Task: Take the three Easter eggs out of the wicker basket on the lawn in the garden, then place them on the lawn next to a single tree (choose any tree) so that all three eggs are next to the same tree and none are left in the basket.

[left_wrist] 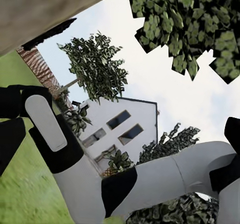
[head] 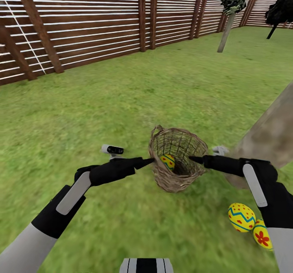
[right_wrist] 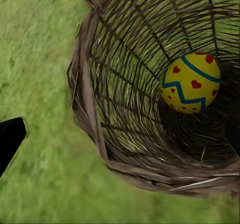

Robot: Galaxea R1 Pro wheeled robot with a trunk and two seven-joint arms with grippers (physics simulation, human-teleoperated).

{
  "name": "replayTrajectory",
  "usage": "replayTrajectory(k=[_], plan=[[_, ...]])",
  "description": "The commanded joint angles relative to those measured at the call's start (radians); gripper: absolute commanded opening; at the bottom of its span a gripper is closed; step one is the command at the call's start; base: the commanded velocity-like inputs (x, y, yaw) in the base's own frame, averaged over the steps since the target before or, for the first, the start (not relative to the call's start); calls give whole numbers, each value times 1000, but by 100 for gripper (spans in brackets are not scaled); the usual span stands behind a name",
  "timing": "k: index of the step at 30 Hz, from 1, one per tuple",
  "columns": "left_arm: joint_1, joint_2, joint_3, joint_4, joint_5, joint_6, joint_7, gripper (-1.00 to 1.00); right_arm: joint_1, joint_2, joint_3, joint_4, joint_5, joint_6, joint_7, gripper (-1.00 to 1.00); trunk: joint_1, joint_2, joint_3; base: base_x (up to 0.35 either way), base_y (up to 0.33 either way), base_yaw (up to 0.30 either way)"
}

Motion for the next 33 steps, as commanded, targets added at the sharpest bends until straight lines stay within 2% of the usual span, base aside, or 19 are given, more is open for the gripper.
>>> replayTrajectory(k=[1,5,6,8,9,10,11,12,14,16,19,21,26,33], plan=[[-1,1,-2,1,7,6,0,100,0,0,-2,-1,4,4,8,100,-1,0,3,0,0,300],[-1,1,-2,0,8,6,0,100,0,3,-4,0,0,2,2,100,-2,1,19,0,0,300],[-1,2,-3,0,8,6,0,100,0,14,-4,1,3,-1,-6,100,-2,1,19,0,0,300],[-1,3,-3,4,8,4,-11,100,-1,41,-4,2,7,-5,-79,100,-2,1,19,0,0,300],[-1,4,-4,5,8,4,-18,100,-1,52,-3,3,7,-8,-123,100,-2,1,19,0,0,298],[-1,5,-3,7,8,2,-32,100,-2,71,-3,3,7,-13,-196,100,-2,1,19,0,0,192],[-1,13,1,8,7,2,-52,100,-4,104,-2,3,7,-23,-306,100,-2,1,19,0,0,79],[-1,16,3,9,7,2,-56,100,-4,112,-1,3,7,-25,-335,100,-2,1,19,7,0,63],[-1,30,16,10,7,1,-70,100,-5,140,4,2,7,-31,-462,100,-2,1,19,105,61,33],[-1,48,33,11,7,1,-88,100,-5,161,17,2,6,-33,-560,100,-2,1,19,208,138,12],[-1,75,43,11,8,1,-117,100,-5,169,32,2,6,-33,-600,100,-2,1,19,253,198,3],[-1,94,45,11,9,2,-160,100,-6,170,36,2,5,-31,-607,100,-2,1,19,266,237,1],[-1,100,45,13,9,3,-203,100,-6,171,37,4,1,-26,-610,100,-2,1,20,269,247,-58],[-1,99,44,13,8,3,-205,100,-6,170,32,6,5,-21,-629,100,-2,1,27,270,250,-237]])
